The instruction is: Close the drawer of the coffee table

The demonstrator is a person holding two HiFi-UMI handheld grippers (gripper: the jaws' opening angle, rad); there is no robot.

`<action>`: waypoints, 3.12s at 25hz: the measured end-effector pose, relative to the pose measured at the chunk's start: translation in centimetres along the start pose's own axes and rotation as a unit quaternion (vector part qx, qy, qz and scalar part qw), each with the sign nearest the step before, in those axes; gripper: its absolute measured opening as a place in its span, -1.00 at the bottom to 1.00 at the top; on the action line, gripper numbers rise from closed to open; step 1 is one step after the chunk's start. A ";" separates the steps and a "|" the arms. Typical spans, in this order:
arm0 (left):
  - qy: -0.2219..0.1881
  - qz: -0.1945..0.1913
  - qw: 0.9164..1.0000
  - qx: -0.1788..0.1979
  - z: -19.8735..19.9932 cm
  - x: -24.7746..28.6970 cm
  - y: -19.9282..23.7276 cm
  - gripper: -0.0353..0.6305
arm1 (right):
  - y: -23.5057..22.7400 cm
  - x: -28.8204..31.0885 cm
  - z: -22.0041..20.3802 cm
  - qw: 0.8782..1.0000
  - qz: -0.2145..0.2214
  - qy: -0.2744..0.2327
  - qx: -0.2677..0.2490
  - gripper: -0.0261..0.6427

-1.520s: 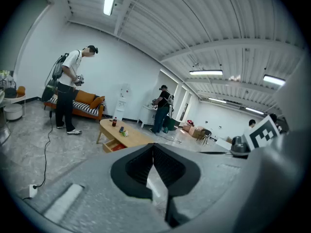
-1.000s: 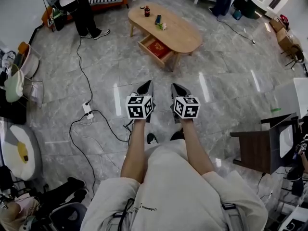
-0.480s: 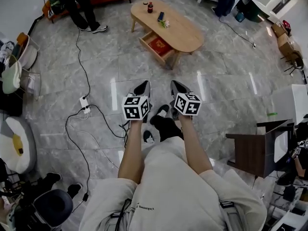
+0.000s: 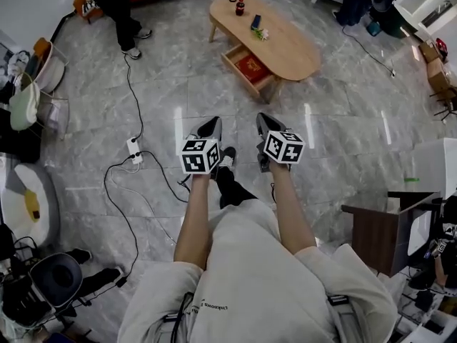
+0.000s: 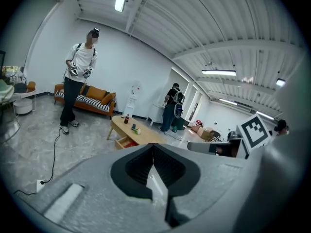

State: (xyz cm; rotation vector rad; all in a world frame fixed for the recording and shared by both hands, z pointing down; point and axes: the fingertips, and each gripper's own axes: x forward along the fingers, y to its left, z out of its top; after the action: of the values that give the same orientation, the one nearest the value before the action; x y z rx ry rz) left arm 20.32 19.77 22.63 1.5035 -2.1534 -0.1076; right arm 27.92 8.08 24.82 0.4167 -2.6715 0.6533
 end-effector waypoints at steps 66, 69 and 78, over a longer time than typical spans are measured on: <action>0.153 -0.240 0.946 0.156 17.8 37.8 22.9 -0.87 | -12.7 24.2 11.3 0.898 -0.367 -0.155 0.184 -0.88; 0.147 -0.247 0.943 0.169 17.3 39.4 21.3 -0.87 | -14.8 23.7 11.1 0.901 -0.376 -0.152 0.155 -0.88; 0.134 -0.249 0.945 0.163 10.2 49.0 22.9 -0.87 | -23.8 30.0 6.4 0.907 -0.396 -0.131 0.063 -0.88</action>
State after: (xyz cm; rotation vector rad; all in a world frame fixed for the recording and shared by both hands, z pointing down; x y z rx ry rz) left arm -16.53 -17.64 39.20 2.0924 -1.5926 0.2796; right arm 8.03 -21.13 40.86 1.6050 -2.3582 0.5210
